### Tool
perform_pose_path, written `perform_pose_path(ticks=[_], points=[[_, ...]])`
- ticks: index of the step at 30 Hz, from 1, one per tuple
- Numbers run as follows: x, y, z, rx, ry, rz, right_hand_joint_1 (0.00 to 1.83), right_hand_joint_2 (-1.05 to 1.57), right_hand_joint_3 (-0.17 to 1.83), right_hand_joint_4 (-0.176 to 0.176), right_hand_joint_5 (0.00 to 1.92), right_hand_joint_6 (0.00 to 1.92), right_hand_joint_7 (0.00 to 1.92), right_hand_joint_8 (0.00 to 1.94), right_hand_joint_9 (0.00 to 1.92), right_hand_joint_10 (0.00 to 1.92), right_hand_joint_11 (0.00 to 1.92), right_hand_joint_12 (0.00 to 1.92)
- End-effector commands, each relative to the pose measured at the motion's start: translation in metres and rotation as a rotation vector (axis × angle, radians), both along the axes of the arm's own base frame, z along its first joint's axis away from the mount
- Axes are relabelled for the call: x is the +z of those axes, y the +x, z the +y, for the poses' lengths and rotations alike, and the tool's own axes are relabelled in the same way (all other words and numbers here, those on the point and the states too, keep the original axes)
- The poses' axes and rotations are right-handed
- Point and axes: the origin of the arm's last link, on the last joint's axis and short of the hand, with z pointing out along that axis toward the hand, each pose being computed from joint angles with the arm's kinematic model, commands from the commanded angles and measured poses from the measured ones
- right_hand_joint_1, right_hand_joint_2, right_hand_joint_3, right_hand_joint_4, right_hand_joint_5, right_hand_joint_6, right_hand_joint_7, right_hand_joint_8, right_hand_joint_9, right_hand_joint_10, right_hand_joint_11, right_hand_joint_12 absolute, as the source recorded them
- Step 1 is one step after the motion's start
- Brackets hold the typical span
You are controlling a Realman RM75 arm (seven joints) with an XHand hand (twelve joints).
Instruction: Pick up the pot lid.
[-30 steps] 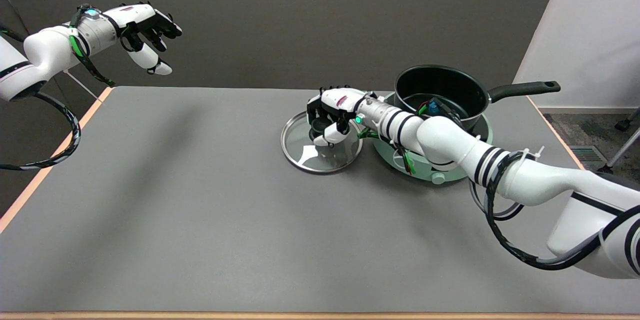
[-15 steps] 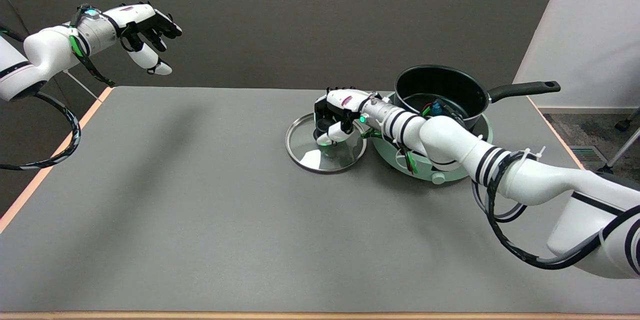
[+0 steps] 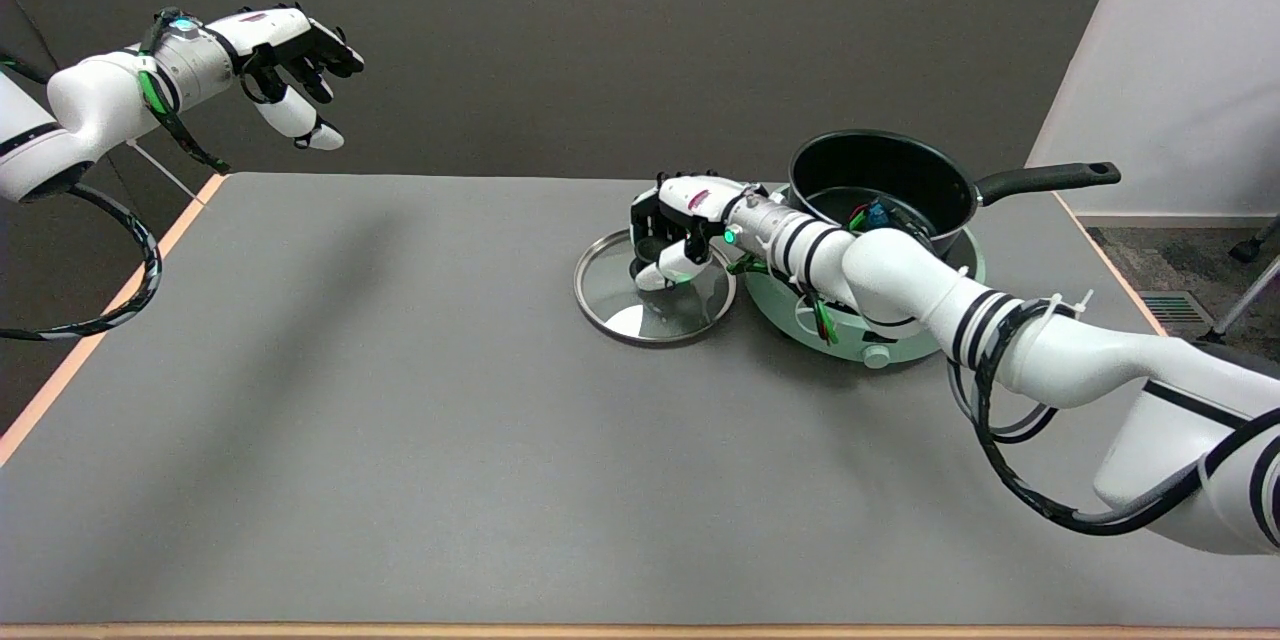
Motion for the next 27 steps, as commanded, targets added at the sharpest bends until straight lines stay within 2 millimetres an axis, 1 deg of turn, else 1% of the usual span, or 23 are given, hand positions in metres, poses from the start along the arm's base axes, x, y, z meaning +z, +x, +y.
perform_pose_path(ticks=[1,3,5,9,10,13,15,19,21,24,27], points=[[0.0013,0.0,-0.0009,-0.009,0.006,-0.004,1.18,1.16,0.11,-0.042,0.7,1.37,0.9,1.25,0.82,1.48,0.45,1.92],[0.0012,0.0003,-0.001,-0.009,0.008,-0.006,1.18,1.16,0.13,-0.044,0.67,1.4,0.89,1.28,0.82,1.52,0.45,1.92],[0.0015,0.0004,-0.0011,-0.011,0.008,-0.008,1.17,1.18,0.11,-0.044,0.67,1.41,0.88,1.28,0.81,1.53,0.45,1.92],[0.0015,0.0004,-0.0011,-0.011,0.008,-0.008,1.18,1.17,0.1,-0.042,0.68,1.41,0.9,1.24,0.81,1.49,0.44,1.92],[0.0017,0.0007,-0.0012,-0.01,0.008,-0.009,1.17,1.18,0.08,-0.034,0.68,1.41,0.9,1.23,0.81,1.48,0.43,1.92],[0.0018,0.0011,-0.0014,-0.01,0.008,-0.011,1.17,1.18,0.08,-0.031,0.68,1.41,0.89,1.24,0.8,1.48,0.43,1.92],[0.0025,0.0012,-0.0013,-0.01,0.007,-0.01,1.17,1.19,0.08,-0.042,0.66,1.43,0.87,1.29,0.79,1.53,0.42,1.92],[0.0028,0.0015,-0.0013,-0.011,0.005,-0.017,1.14,1.18,0.21,-0.052,0.59,1.54,0.81,1.41,0.77,1.73,0.39,1.92],[0.0028,0.0015,-0.0013,-0.011,0.005,-0.017,1.14,1.16,0.26,-0.066,0.58,1.53,0.8,1.47,0.75,1.82,0.42,1.92],[0.0021,0.0012,-0.001,-0.014,0.01,-0.018,1.15,1.12,0.37,-0.081,0.57,1.53,0.79,1.54,0.75,1.89,0.38,1.92],[0.0029,0.0015,-0.0013,-0.013,0.008,-0.018,1.14,1.13,0.37,-0.084,0.56,1.54,0.78,1.57,0.75,1.92,0.4,1.92]])
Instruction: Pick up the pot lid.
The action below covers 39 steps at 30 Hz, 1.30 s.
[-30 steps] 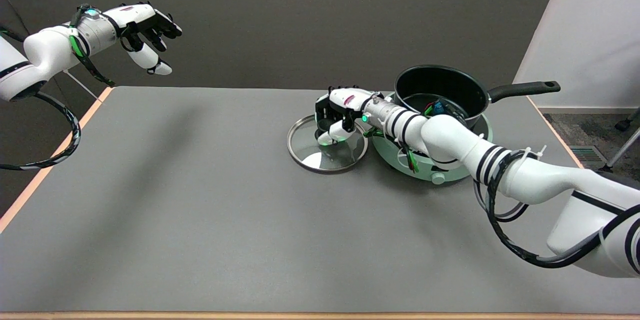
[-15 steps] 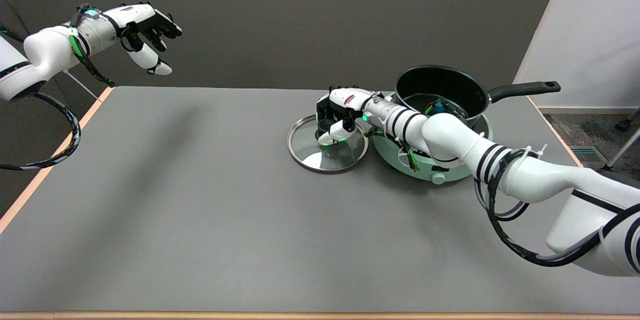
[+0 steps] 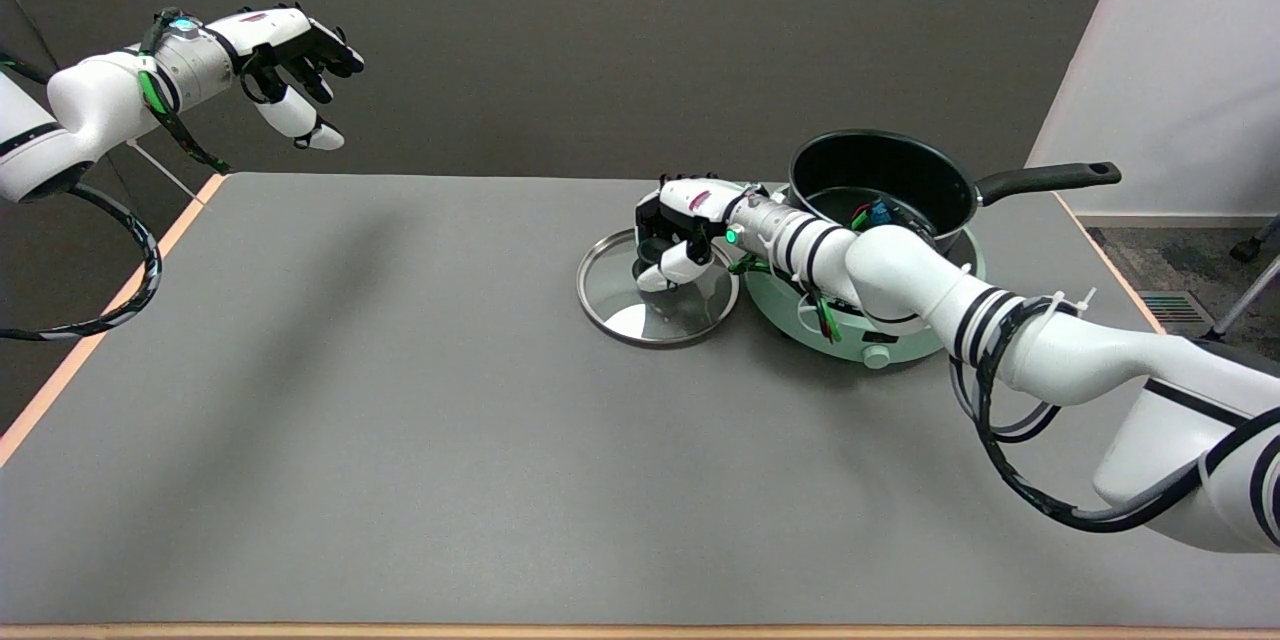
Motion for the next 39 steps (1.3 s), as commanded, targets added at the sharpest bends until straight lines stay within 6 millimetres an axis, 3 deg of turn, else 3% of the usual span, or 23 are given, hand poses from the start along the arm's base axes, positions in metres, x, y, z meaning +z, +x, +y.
perform_pose_path(ticks=[1,4,9,14,17,18,23,39], points=[[0.002,0.002,-0.001,0.0,-0.002,-0.007,1.14,1.13,0.36,-0.084,0.56,1.55,0.77,1.58,0.74,1.92,0.4,1.92],[0.003,0.002,-0.001,0.002,-0.003,-0.006,1.14,1.14,0.37,-0.082,0.55,1.57,0.76,1.59,0.71,1.92,0.39,1.92],[0.003,0.003,-0.001,0.003,-0.005,-0.011,1.13,1.06,0.52,-0.048,0.55,1.65,0.77,1.58,0.72,1.92,0.42,1.92],[0.003,0.003,-0.001,0.002,-0.007,-0.018,1.13,1.02,0.62,-0.046,0.56,1.68,0.78,1.58,0.73,1.92,0.44,1.92],[0.003,0.003,-0.001,0.002,-0.007,-0.018,1.13,1.02,0.63,-0.05,0.56,1.69,0.78,1.6,0.73,1.92,0.46,1.92],[0.003,0.003,-0.001,0.002,-0.007,-0.018,1.12,1.06,0.55,-0.055,0.54,1.67,0.77,1.6,0.71,1.92,0.47,1.92],[0.003,0.002,-0.001,0.0,-0.008,-0.017,1.13,1.11,0.46,-0.097,0.51,1.64,0.76,1.63,0.71,1.92,0.47,1.92],[0.0,0.018,-0.002,0.039,0.006,-0.037,1.14,1.12,0.44,-0.112,0.51,1.62,0.76,1.64,0.72,1.92,0.49,1.92]])
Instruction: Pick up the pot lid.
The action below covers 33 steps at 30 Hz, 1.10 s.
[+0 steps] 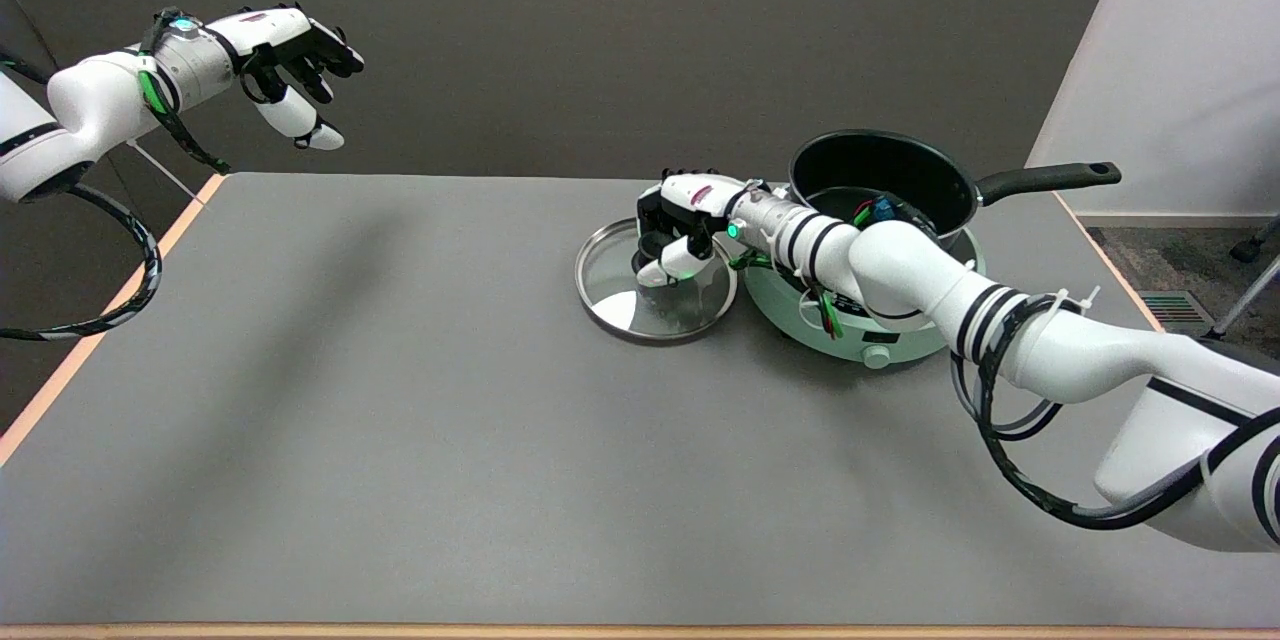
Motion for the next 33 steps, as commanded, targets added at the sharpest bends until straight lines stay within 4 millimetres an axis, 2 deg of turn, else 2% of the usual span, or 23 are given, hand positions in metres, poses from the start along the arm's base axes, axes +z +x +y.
perform_pose_path(ticks=[1,15,22,33], points=[[-0.002,0.014,-0.001,0.033,0.01,-0.021,1.14,1.12,0.44,-0.113,0.51,1.62,0.76,1.64,0.72,1.92,0.5,1.92],[-0.006,0.047,-0.005,0.103,0.045,-0.024,1.14,1.08,0.52,-0.112,0.52,1.63,0.77,1.65,0.74,1.92,0.56,1.92],[-0.005,0.075,-0.005,0.167,0.061,-0.036,1.15,1.02,0.63,-0.117,0.53,1.65,0.79,1.66,0.78,1.92,0.57,1.92],[-0.005,0.127,-0.001,0.293,0.082,-0.077,1.15,1.02,0.64,-0.121,0.53,1.65,0.79,1.67,0.78,1.92,0.58,1.92]])
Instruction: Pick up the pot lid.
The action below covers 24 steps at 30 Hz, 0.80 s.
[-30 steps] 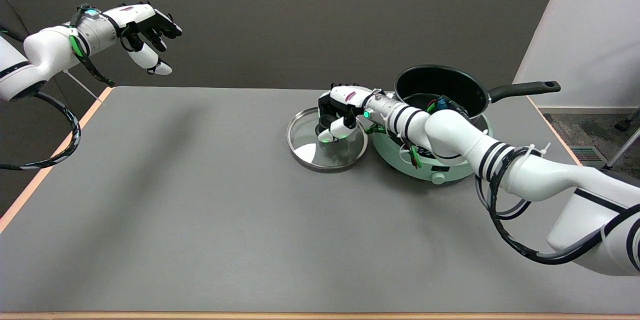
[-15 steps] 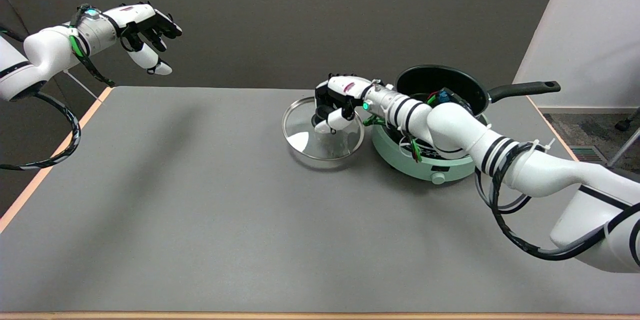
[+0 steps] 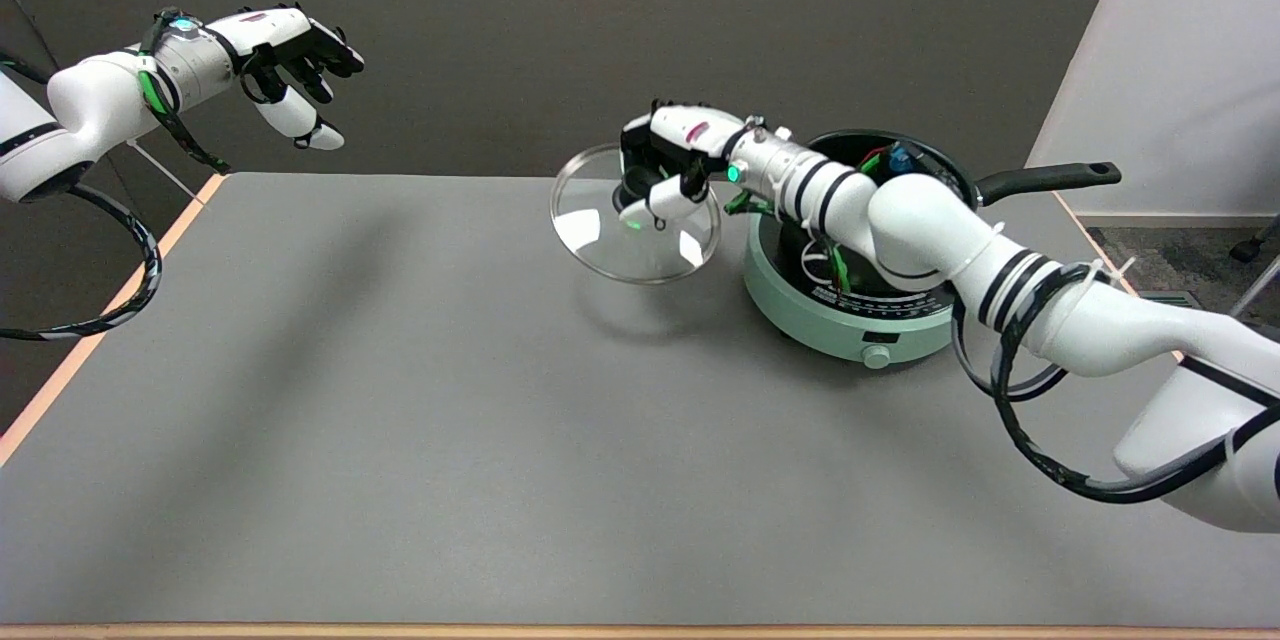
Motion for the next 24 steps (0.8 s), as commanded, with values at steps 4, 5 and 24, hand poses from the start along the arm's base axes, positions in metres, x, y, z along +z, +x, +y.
perform_pose_path(ticks=[4,5,24], points=[[-0.001,0.08,0.005,0.187,0.039,-0.045,1.15,1.02,0.64,-0.121,0.53,1.65,0.79,1.67,0.78,1.92,0.58,1.92],[0.0,0.083,0.005,0.193,0.037,-0.045,1.15,1.02,0.64,-0.121,0.54,1.65,0.79,1.67,0.78,1.92,0.57,1.92],[0.037,0.161,0.042,0.46,-0.103,-0.089,1.15,1.03,0.6,-0.124,0.54,1.63,0.79,1.66,0.78,1.92,0.58,1.92]])
